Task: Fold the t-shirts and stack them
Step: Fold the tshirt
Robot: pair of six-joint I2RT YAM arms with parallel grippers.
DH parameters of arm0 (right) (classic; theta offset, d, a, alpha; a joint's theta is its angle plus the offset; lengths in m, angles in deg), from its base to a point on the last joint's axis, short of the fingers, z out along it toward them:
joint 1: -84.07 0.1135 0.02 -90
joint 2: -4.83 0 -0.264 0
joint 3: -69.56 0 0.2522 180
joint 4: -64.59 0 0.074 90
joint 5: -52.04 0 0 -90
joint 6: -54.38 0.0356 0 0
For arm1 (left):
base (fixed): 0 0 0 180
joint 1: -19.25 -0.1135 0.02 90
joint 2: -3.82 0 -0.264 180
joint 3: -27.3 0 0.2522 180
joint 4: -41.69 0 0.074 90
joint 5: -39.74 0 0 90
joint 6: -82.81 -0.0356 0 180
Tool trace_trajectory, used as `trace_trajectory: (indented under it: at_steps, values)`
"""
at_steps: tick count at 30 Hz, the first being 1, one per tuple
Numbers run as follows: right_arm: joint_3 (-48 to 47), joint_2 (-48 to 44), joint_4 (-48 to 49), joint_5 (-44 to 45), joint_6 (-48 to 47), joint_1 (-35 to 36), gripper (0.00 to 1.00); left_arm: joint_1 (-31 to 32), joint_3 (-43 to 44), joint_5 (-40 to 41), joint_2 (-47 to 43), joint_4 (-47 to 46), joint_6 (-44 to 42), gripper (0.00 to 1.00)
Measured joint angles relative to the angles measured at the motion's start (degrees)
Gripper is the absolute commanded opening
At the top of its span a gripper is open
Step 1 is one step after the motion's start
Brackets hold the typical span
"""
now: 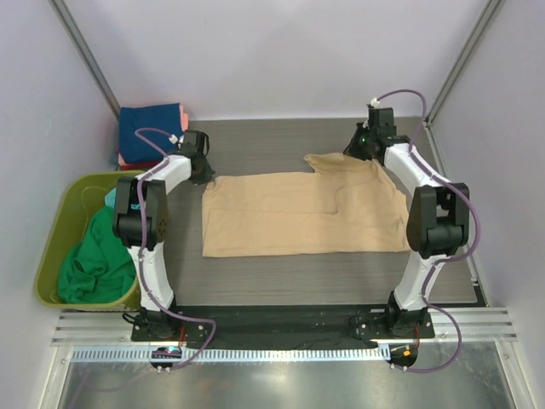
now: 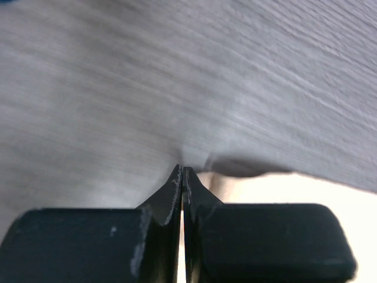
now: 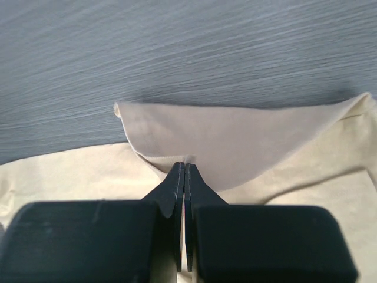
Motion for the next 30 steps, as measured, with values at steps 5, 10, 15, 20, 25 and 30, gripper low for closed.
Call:
trace_trajectory:
  at_steps: [5,10,15,20,25,30]
  values:
    - [2.9,-6.6,0.7,0.5,0.0,0.0,0.01,0.0,-2.8,0.0,-5.8,0.4,0.2,0.00]
    - [5.7,-10.3,0.8,0.5,0.2,0.0,0.01,0.0,-3.6,0.0,-9.8,0.2,0.2,0.00]
    - [9.4,-13.3,0.7,0.9,0.3,0.0,0.01,0.0,-6.4,-0.5,-11.8,0.2,0.4,0.00]
    - [16.3,-20.5,0.8,3.6,1.0,0.0,0.01,0.0,-11.1,-1.0,-15.0,0.2,0.7,0.00]
    - [26.1,-31.9,1.4,8.3,2.2,-1.1,0.01,0.0,-16.8,-1.1,-21.1,-0.3,1.6,0.00]
    - [35.1,-42.5,1.4,12.5,3.7,-2.5,0.01,0.0,-21.7,-1.1,-25.2,-1.7,1.9,0.00]
